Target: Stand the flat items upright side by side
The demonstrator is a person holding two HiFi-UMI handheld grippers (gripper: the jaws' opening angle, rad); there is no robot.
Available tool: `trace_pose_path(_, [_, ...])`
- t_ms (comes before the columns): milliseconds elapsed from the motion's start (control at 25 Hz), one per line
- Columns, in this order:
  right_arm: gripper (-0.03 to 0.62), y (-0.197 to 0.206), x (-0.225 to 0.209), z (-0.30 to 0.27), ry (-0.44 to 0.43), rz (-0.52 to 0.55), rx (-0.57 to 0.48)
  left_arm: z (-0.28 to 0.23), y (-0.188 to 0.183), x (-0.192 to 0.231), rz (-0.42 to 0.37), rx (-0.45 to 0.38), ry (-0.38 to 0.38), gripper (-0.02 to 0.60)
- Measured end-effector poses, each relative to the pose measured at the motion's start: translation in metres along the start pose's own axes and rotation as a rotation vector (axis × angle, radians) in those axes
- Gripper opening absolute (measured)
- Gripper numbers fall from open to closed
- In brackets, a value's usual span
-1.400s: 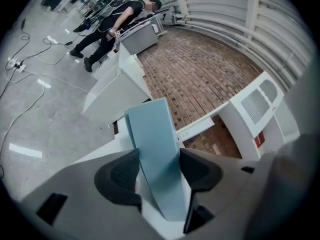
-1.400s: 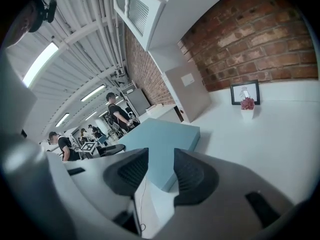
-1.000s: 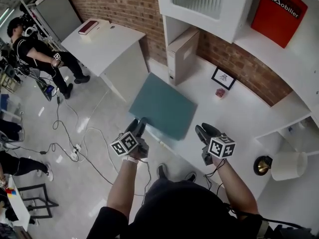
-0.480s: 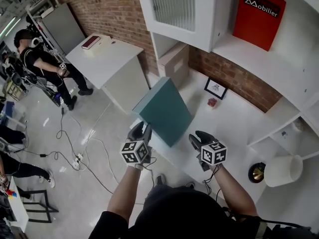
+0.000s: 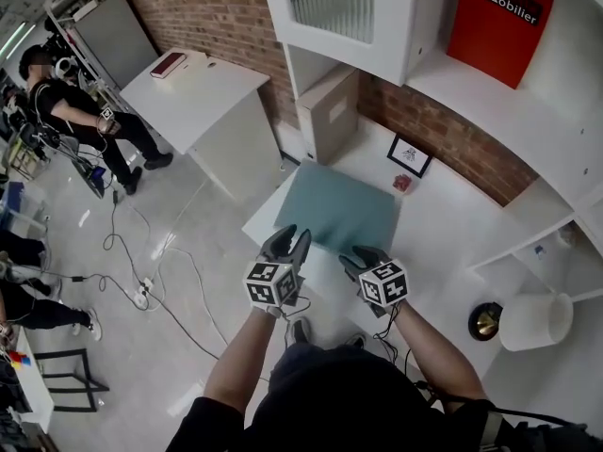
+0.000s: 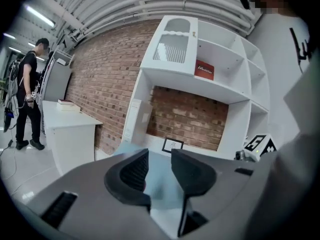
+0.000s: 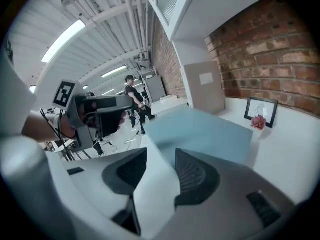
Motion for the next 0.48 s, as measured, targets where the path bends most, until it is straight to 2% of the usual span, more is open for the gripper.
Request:
trace_pose_path(120, [0.175, 0.004, -0.017, -0.001, 0.048, -0.047, 0.0, -0.001, 0.018, 0.009, 0.014, 0.046, -0.002, 0.141])
trace_pose_path(280, [0.175, 0.0, -0.038, 0.003, 0.145, -0.093, -0.038, 0.004, 0.053, 0.038, 0.096, 0.112, -0.032, 0.144])
trace_pose_path(480, [0.201, -0.003, -0.072, 0.013, 0.301, -0.203, -0.102, 0.002, 0.095, 0.083, 0.186, 0.221, -0.063, 0.256])
Point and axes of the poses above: the fingertips, and each gripper's own axes: z backward along the fingers, x to its left, y out of its underside, the point moved 3 cm from there along z, backward along the fingers, and after that the axes turned 15 degrees about -z, right-handed, at the moved point
